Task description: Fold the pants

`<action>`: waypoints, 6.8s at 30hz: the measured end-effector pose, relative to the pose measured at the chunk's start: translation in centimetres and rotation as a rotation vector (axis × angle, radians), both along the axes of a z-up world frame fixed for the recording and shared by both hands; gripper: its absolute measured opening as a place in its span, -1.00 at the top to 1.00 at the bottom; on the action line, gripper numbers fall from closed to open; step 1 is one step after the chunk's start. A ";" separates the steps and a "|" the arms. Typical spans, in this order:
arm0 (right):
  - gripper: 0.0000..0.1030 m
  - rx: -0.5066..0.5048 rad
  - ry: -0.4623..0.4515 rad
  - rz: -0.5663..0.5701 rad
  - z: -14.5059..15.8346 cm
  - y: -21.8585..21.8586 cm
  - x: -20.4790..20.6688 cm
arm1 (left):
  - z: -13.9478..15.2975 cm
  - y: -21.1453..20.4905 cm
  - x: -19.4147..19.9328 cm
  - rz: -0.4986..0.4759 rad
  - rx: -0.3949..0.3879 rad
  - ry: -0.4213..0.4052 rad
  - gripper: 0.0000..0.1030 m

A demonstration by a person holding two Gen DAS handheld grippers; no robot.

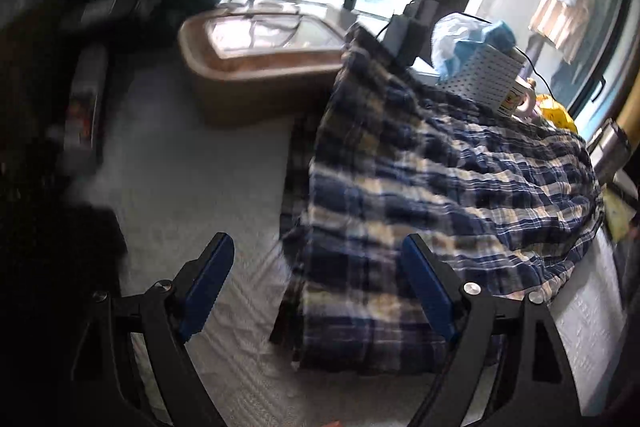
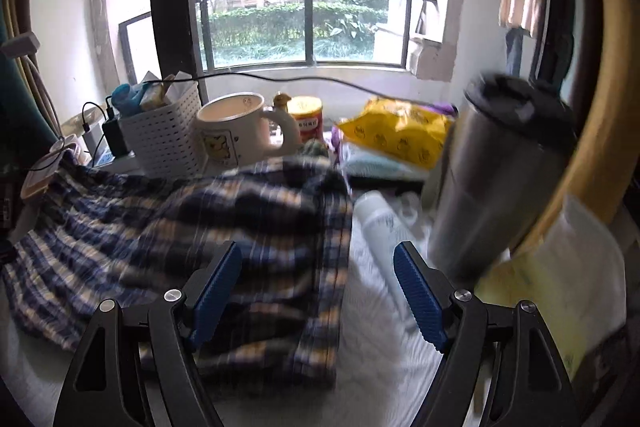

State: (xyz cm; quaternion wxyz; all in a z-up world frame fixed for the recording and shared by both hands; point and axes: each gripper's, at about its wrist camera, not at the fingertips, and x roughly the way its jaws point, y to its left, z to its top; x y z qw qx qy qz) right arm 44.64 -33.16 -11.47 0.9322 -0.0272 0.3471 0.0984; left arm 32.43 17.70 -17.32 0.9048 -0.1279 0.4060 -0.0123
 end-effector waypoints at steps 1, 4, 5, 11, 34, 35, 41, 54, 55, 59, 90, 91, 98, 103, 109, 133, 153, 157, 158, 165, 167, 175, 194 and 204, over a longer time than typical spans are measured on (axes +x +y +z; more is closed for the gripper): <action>-0.55 0.013 0.012 -0.012 -0.4 -0.4 -0.7 | -0.3 0.1 0.0 0.002 -0.018 0.010 -0.65; -0.56 0.062 0.056 -0.051 -1.5 -1.6 -2.5 | -0.7 -0.1 -0.1 -0.009 -0.050 0.027 -0.65; -0.56 0.090 0.075 -0.064 -2.0 -2.0 -3.0 | -0.7 -0.3 -0.2 -0.018 -0.048 0.024 -0.65; -0.56 0.323 0.192 -0.104 -5.3 -3.8 -3.9 | -0.8 -2.2 -0.2 -0.079 -0.011 0.012 -0.25; 0.89 0.304 0.125 0.012 -2.2 0.4 -3.5 | 2.0 -4.9 -6.5 -0.114 -0.062 0.023 0.89; 0.89 0.282 0.123 0.019 -1.7 0.2 -4.1 | 2.2 -5.4 -7.3 -0.121 -0.062 0.028 0.89; 0.89 0.190 0.127 0.016 -0.2 -2.3 -7.5 | 2.1 -7.7 -11.9 -0.160 -0.070 0.077 0.89; 0.79 0.060 0.233 -0.024 -5.5 -3.3 -8.8 | 0.5 -5.5 -15.0 -0.124 -0.002 0.197 0.47; 0.78 0.062 0.227 -0.023 -5.3 -3.3 -8.8 | 0.9 -4.8 -14.7 -0.103 0.009 0.181 0.45; 0.59 0.063 0.189 -0.028 -4.3 -3.9 -9.3 | 3.9 -2.4 -12.6 -0.054 0.040 0.053 0.43; -0.46 0.069 0.085 -0.111 -2.3 -6.6 -10.2 | 2.4 -4.0 2.4 -0.126 0.012 -0.005 -0.28; -0.46 0.071 0.087 -0.114 -2.4 -6.6 -10.0 | 2.2 -4.0 2.8 -0.129 0.019 -0.002 -0.28; -0.46 0.081 0.086 -0.142 -2.3 -6.9 -9.6 | 1.4 -5.5 4.0 -0.217 0.050 -0.028 0.11; -0.46 0.080 0.089 -0.150 -2.3 -6.9 -9.6 | 0.4 -5.8 4.0 -0.207 0.072 0.008 0.92; -0.46 0.075 0.088 -0.143 -2.3 -6.5 -9.7 | 3.7 -5.1 2.2 -0.153 0.133 -0.072 0.94; -0.46 0.042 -0.060 -0.034 0.2 -2.0 -10.5 | -0.9 -8.9 -8.1 -0.160 0.225 0.128 -0.48; -0.34 0.050 0.089 0.193 -1.1 3.3 -5.3 | 3.7 -8.7 -5.0 -0.188 0.161 -0.009 -0.55; -0.01 -0.011 0.119 0.301 -1.5 6.0 -1.9 | 3.3 -10.3 0.0 -0.269 0.098 0.004 -0.55; 0.08 -0.015 0.147 0.295 -2.1 6.2 -0.8 | 2.6 -10.5 1.6 -0.283 0.089 0.028 -0.55; 0.18 -0.029 0.298 0.206 -5.9 7.4 3.9 | 0.2 -10.4 5.8 -0.245 0.163 0.130 -0.55; 0.17 -0.006 0.297 0.185 -6.0 7.3 4.8 | 0.3 -10.1 6.1 -0.236 0.160 0.134 -0.55; 0.17 0.046 0.273 0.123 -4.9 7.0 5.4 | 2.2 -8.1 5.3 -0.124 0.142 0.096 -0.55; -0.44 0.116 0.172 -0.142 -2.1 -7.0 -8.0 | 2.5 -9.4 -6.9 0.002 0.052 0.076 -0.55; -0.67 0.257 0.290 -0.166 -4.6 -8.1 -10.5 | 2.8 -9.0 -8.1 0.042 0.039 0.079 -0.55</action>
